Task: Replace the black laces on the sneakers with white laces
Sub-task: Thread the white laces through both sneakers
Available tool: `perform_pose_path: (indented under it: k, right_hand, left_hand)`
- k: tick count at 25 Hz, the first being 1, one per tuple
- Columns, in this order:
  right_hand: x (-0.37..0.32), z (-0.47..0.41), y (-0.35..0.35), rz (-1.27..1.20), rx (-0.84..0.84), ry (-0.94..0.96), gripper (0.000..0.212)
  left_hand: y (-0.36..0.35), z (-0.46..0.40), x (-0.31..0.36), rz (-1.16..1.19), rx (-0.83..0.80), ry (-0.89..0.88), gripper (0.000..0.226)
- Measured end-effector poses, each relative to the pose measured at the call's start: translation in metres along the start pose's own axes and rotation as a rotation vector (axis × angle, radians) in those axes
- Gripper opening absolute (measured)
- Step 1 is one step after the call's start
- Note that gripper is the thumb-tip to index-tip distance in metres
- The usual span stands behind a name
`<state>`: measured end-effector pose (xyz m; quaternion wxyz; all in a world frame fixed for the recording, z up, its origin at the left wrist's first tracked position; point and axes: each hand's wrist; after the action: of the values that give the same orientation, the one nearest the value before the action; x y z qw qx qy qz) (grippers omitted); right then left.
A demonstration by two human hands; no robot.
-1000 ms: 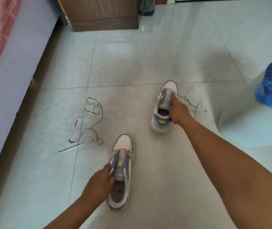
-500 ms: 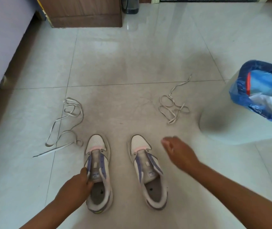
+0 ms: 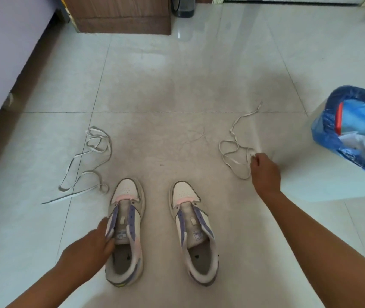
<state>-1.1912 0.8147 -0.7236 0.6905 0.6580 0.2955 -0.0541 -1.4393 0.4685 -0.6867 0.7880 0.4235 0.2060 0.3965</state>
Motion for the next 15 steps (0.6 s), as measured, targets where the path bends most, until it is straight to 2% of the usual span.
perform_pose_path:
  k: [2,4,6,7,9,11,13,15]
  right_hand:
    - [-0.009,0.01,0.037,-0.305,0.141,-0.041,0.024]
    - [-0.024,0.03,0.081,-0.364,0.314,0.125,0.018]
    - [-0.044,0.058,0.119,-0.436,0.36,0.359,0.007]
    - [-0.052,0.075,0.131,-0.486,0.284,0.428,0.004]
    - [-0.065,0.108,0.145,-0.542,0.012,0.511,0.004]
    - [-0.074,0.129,0.146,-0.493,-0.31,0.539,0.012]
    - [-0.077,0.14,0.143,-0.471,-0.54,0.484,0.026]
    - [-0.076,0.144,0.138,-0.456,-0.607,0.453,0.032]
  left_hand:
    - [0.02,0.001,0.008,-0.082,0.031,0.009,0.062]
    - [0.046,0.009,0.028,-0.018,0.103,-0.016,0.061]
    - [0.067,0.02,0.055,0.232,0.209,-0.114,0.053]
    - [0.074,0.027,0.071,0.361,0.23,-0.217,0.05]
    - [0.083,0.049,0.108,0.522,0.15,-0.525,0.051]
    - [0.083,0.074,0.147,0.544,-0.08,-0.795,0.06]
    - [0.076,0.088,0.178,0.515,-0.264,-0.885,0.057]
    - [0.074,0.089,0.196,0.51,-0.269,-0.851,0.033]
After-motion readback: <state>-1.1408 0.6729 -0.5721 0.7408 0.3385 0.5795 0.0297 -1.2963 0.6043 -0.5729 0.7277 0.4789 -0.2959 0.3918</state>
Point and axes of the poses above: each hand's wrist, its own z-axis away from the middle knuckle, its own y-axis out of the back of the hand, x = y × z, and after that the axes turned 10 degrees about y, right-handed
